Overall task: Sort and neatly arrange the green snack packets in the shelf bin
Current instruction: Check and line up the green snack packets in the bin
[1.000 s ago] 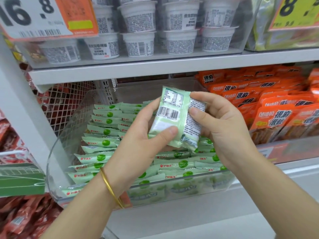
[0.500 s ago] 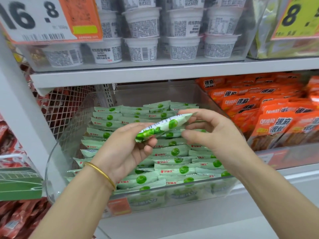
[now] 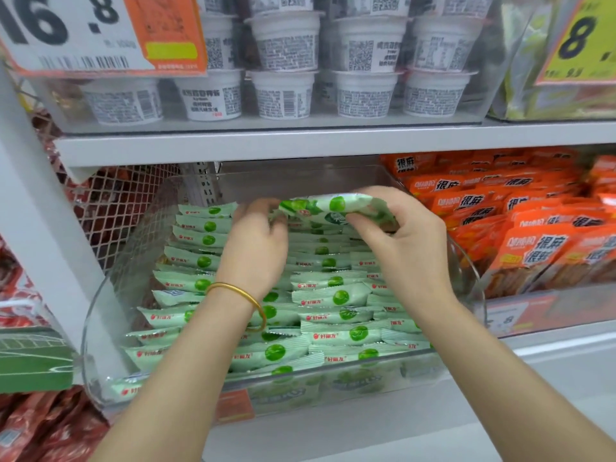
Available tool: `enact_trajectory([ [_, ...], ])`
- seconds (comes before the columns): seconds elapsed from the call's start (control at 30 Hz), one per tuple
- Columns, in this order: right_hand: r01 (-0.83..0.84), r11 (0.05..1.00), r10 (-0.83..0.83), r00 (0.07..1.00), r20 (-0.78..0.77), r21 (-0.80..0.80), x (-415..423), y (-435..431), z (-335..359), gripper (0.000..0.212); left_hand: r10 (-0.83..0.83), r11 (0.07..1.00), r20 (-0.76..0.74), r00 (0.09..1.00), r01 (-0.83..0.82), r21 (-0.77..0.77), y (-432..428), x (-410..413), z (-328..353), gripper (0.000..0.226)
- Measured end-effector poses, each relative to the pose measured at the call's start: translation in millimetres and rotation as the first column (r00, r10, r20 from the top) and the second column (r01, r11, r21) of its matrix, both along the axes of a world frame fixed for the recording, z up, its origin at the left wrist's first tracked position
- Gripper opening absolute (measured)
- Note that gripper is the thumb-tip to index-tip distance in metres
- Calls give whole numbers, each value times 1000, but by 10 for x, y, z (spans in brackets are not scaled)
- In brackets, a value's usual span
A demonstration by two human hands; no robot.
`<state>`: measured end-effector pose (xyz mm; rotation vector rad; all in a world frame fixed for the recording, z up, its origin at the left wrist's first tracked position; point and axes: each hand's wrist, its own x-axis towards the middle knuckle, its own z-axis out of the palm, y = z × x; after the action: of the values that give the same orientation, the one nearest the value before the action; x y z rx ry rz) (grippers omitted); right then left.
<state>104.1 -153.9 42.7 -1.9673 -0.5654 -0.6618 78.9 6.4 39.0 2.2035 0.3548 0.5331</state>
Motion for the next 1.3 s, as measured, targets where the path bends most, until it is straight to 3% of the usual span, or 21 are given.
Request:
enact_trajectory([
  [0.07, 163, 974, -145, 982, 118, -157, 93, 51, 10, 16, -15, 917, -149, 989, 73, 391, 44, 18, -108, 39],
  [0.13, 284, 924, -230, 948, 220, -256, 215, 159, 51, 17, -10, 852, -286, 958, 158, 499, 51, 16, -165, 49],
  [0.27, 353, 828, -206, 914, 349, -435, 387, 396, 181, 15, 12, 834, -385, 923, 204, 513, 86, 38, -211, 50],
  [0.37, 294, 653, -218, 956, 198, -698, 537, 479, 249, 20, 5, 839, -404, 915, 216, 499, 95, 53, -201, 51],
  [0.53, 324, 507, -251, 942, 223, -799, 692, 567, 236, 31, -4, 840, -421, 907, 232, 491, 126, 61, -201, 52],
  [0.77, 105, 456, -145, 988, 43, -884, 782, 676, 103, 25, -18, 849, -415, 909, 233, 474, 125, 42, -163, 52],
  [0.9, 265, 571, -155, 964, 215, -777, 750, 519, 120, 33, -30, 853, -430, 902, 248, 460, 142, 54, -144, 52],
  [1.0, 14, 675, -49, 999, -25, -738, 739, 511, 53, 46, -25, 855, -437, 899, 246, 457, 138, 60, -137, 52],
  [1.1, -137, 635, -2, 984, -179, -760, 772, 559, -48, 52, -18, 858, -442, 897, 241, 453, 124, 62, -130, 52],
  [1.3, -243, 604, 5, 953, -302, -759, 788, 632, -74, 38, -22, 858, -448, 894, 246, 450, 128, 72, -112, 52],
])
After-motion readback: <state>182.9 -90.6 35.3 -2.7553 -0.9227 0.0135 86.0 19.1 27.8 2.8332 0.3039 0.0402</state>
